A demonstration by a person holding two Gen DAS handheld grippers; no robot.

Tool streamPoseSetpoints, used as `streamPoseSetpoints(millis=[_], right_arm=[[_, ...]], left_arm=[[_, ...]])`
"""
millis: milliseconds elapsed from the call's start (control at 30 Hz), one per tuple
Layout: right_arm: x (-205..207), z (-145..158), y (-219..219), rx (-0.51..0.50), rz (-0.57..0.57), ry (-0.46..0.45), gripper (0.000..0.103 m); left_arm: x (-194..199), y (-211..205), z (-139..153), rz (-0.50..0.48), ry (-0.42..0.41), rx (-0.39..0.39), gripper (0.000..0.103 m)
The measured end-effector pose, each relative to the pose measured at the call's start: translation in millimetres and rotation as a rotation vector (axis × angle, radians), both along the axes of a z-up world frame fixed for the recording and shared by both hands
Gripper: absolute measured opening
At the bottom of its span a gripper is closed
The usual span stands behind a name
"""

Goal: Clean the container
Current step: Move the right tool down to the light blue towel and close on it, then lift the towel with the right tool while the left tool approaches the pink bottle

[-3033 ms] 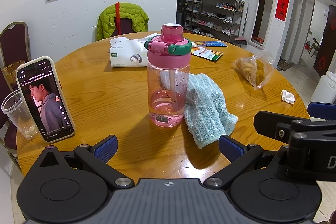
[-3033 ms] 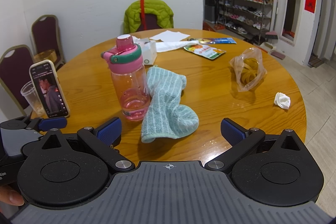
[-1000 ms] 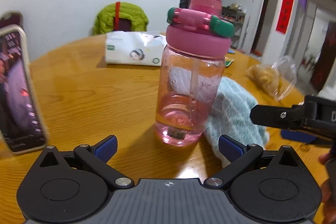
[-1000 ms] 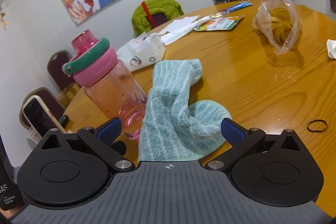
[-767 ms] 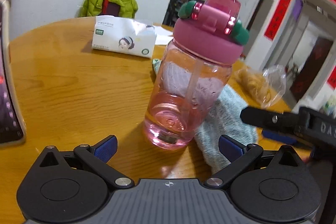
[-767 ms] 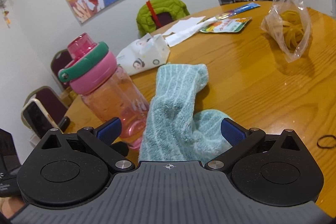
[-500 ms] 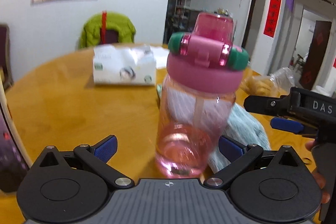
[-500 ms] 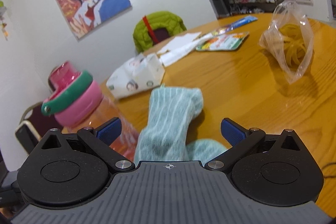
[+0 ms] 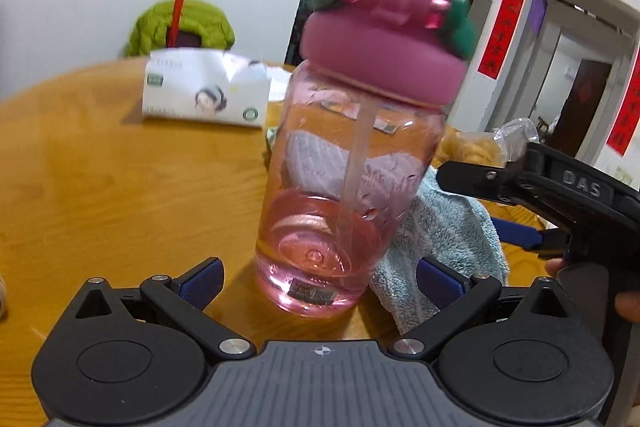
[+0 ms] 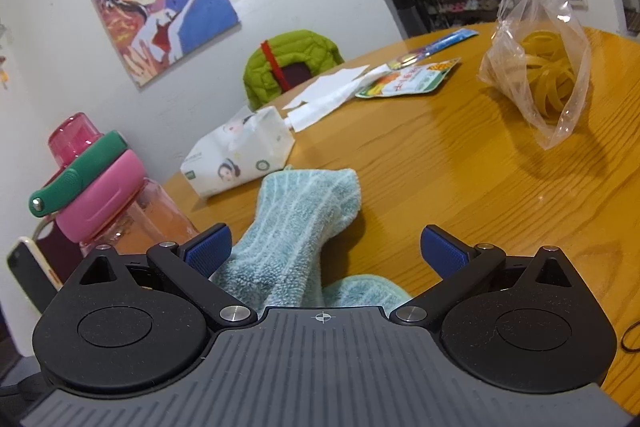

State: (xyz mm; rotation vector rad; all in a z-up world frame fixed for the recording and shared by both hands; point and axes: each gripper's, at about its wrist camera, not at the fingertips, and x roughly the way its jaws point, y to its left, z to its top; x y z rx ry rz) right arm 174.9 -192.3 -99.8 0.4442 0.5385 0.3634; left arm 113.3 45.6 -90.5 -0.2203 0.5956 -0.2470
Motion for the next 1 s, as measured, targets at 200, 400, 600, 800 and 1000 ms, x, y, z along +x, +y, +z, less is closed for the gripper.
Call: streamPoseSetpoints(millis=[200,400,600,800,1000], right_arm=[[-4,-3,-7,0.042,-0.002,-0.005,0.102],[-1,-6,-6,0.042,0.025,0.002,0.093],[-3,-8,-6,0.031,0.016,0.002,0.093],[-7,-5,3,-0.029,0.042,-0.041,0.093],[-3,-1,23,-0.125,0.115,-0.073,0.086]], left_arm=[[6,-5,-2,-0.040,0.029,0.021,0.102],[4,-12,2,-0.036,-0.023,0.088,0.102],[7,-24,-9,0.059,0.037,0.237,0.102],[-1,-30,-11,0.115,0.071,0.297,0.102],[-6,-28,-11,0.136,0.078,0.290,0.103]])
